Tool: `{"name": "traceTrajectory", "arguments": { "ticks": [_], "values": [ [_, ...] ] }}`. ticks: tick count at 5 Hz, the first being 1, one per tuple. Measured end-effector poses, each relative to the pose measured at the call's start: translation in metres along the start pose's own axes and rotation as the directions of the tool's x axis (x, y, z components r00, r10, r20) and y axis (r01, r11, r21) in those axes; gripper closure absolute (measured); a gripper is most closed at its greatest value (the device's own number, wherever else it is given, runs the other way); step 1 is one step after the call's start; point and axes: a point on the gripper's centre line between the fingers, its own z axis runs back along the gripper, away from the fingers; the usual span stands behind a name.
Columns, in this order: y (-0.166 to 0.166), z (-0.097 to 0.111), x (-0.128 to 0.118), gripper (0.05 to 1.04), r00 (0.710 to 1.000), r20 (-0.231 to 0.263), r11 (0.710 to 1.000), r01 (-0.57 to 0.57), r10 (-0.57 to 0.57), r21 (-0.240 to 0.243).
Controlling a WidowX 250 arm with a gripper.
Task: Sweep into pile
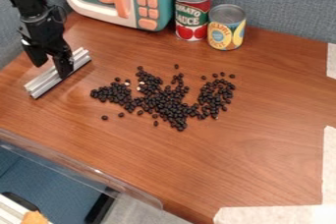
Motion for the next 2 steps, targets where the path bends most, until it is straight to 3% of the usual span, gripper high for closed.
{"name": "traceTrajectory", "arguments": {
  "ticks": [1, 2],
  "values": [
    [0.0007, -0.0019, -0.0006, 0.183, 1.0, -0.003, 1.0, -0.001, 0.001, 0.006],
    [-0.0011, -0.0083, -0.0028, 0.462, 1.0, -0.018, 1.0, -0.001, 0.001, -0.002]
  ]
}}
